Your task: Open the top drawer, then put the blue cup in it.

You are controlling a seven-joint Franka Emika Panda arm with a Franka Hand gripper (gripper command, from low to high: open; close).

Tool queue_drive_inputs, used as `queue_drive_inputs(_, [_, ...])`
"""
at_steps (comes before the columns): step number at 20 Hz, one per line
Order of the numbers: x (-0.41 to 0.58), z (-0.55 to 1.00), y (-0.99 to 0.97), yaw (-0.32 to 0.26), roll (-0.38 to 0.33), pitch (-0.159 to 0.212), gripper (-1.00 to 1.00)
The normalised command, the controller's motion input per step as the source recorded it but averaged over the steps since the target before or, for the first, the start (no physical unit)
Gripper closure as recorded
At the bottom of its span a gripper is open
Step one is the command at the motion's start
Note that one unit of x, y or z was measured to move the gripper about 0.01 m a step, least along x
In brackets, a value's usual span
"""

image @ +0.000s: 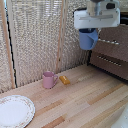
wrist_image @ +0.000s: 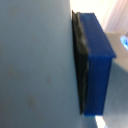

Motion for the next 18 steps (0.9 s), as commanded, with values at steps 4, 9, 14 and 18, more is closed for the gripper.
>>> queue_drive_inputs(4, [0.334,0.72,0.06,-0.241,-0.139,0.000,1.00])
queue_drive_inputs(9, [0.484,0.71,0.00,-0.189,-0.127,0.000,1.00])
queue_drive_inputs(14, [0.544,0.73,-0.40,-0.083,0.060,0.000,1.00])
queue_drive_inputs(18, [0.445,0.77,-0.62,-0.048,0.115,0.000,1.00])
